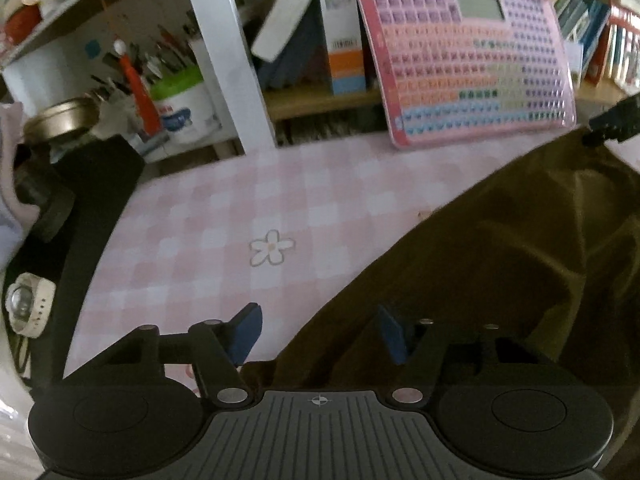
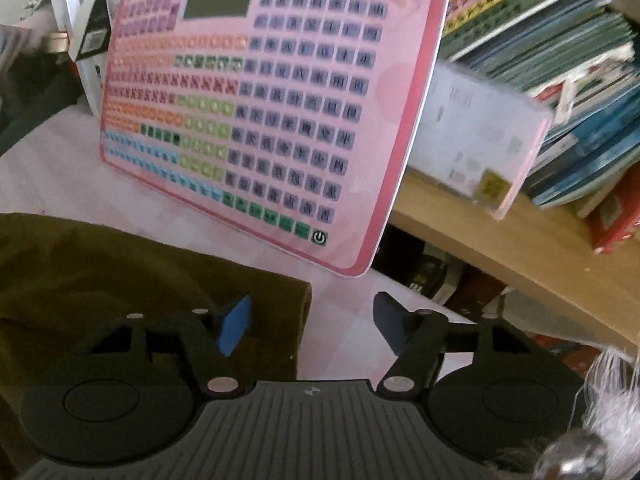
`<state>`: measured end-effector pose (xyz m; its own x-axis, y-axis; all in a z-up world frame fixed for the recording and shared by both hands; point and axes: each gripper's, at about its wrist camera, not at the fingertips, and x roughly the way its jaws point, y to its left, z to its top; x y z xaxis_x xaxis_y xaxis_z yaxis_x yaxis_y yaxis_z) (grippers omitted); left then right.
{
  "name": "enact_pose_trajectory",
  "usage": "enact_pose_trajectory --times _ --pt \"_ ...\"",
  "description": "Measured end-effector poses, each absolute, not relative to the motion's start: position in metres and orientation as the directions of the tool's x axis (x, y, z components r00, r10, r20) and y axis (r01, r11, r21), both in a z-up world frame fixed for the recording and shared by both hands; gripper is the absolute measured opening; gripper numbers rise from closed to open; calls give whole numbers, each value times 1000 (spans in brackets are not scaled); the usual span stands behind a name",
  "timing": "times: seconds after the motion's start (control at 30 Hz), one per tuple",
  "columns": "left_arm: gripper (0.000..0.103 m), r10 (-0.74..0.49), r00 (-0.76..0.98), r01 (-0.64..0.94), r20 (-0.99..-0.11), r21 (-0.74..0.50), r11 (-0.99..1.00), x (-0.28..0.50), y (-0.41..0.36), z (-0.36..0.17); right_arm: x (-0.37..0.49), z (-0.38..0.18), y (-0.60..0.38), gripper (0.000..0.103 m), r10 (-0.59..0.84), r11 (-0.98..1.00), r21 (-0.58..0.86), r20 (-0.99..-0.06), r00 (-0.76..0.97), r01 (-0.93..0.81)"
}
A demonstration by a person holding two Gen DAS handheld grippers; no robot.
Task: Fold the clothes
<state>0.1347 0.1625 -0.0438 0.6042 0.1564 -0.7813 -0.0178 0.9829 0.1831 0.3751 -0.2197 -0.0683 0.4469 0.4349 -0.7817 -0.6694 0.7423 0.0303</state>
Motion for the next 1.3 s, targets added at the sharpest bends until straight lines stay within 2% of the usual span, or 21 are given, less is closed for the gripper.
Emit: enact_pose_trajectory --times 0.33,0.53,0.6,0.63,0.67,0.7,0.73,0.8,0.87,0.97,1.1,1.17,1.3 --pt "63 75 554 28 -829 109 994 142 178 -57 382 -74 -222 45 476 715 74 -780 406 -695" --pt "63 40 544 33 -838 69 997 144 184 -57 384 -74 -213 39 488 699 74 -776 400 -711" --pt "63 35 543 30 -839 61 998 144 185 -58 384 -75 -209 32 493 696 76 -774 398 -714" --pt "63 33 542 29 -840 57 998 144 186 -58 384 -74 -208 23 495 696 79 -773 397 -713" --pt "56 17 539 33 -842 41 999 145 186 -57 384 -74 -208 17 497 698 83 -772 397 -711" --pt "42 -3 535 39 -845 21 999 146 187 -57 384 -74 -207 15 498 701 89 -772 396 -708" --pt "38 -19 528 43 -849 5 999 147 187 -56 383 -74 -206 12 497 703 92 -773 395 -705" --pt "16 -39 518 64 -855 -7 998 149 182 -55 382 -73 -204 11 489 710 91 -777 396 -699" --pt "8 -39 512 59 -858 -10 998 151 176 -55 381 -71 -202 9 473 719 80 -785 401 -691" --pt "6 24 551 62 -834 70 996 148 166 -46 375 -53 -202 9 456 756 43 -751 478 -653" --pt "5 24 719 -60 -695 -29 998 130 183 -3 352 -18 -205 9 431 803 -5 -686 586 -596" --pt "5 1 744 -8 -669 -8 1000 118 174 9 329 -2 -210 9 403 828 -44 -646 648 -559" --pt "5 -54 806 86 -590 27 996 81 158 33 267 42 -247 9 377 898 1 -520 767 -441"
